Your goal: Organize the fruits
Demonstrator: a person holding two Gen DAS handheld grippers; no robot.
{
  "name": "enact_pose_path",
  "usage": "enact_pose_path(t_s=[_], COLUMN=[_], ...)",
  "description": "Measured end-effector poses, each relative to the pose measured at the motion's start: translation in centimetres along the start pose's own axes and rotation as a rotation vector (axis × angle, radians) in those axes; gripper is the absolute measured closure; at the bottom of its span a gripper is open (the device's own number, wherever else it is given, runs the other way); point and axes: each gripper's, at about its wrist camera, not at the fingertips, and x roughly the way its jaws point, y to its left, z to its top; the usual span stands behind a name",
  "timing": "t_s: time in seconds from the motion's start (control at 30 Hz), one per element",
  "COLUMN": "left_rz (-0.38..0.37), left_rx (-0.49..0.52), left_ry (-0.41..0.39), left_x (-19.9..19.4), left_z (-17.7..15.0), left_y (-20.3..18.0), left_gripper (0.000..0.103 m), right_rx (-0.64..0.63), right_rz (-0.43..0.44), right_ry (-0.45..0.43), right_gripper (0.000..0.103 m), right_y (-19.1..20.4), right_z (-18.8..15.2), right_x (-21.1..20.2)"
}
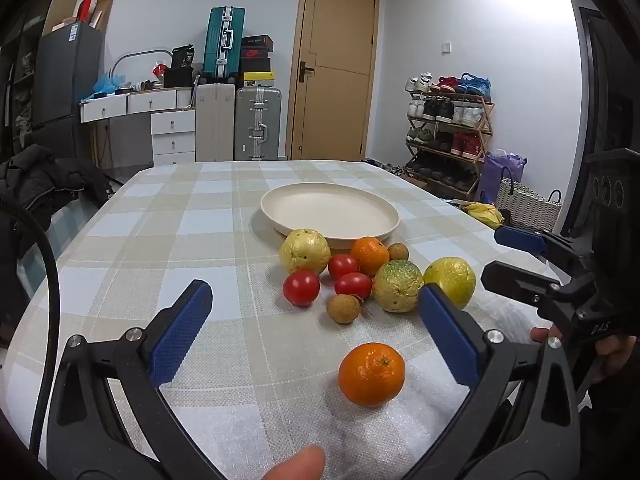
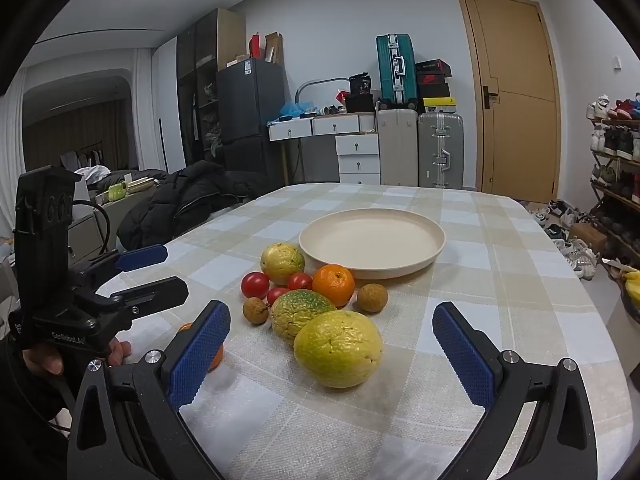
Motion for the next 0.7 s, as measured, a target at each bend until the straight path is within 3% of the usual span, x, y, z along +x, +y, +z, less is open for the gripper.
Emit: enact_pose_path(t_s=[0.7], left_rz=[0.012], left_rx=[0.0], left_ry=[-0.008], left_x=[-0.19], left_z=[-0.04], left_y=[0.38], left_gripper=[0.0], right_rx=[-0.014], right_rz=[-0.003], right_ry=[-0.021], right_gripper=[0.0], right_y=[0.04], right_z=[-0.11], right_x=[0.01])
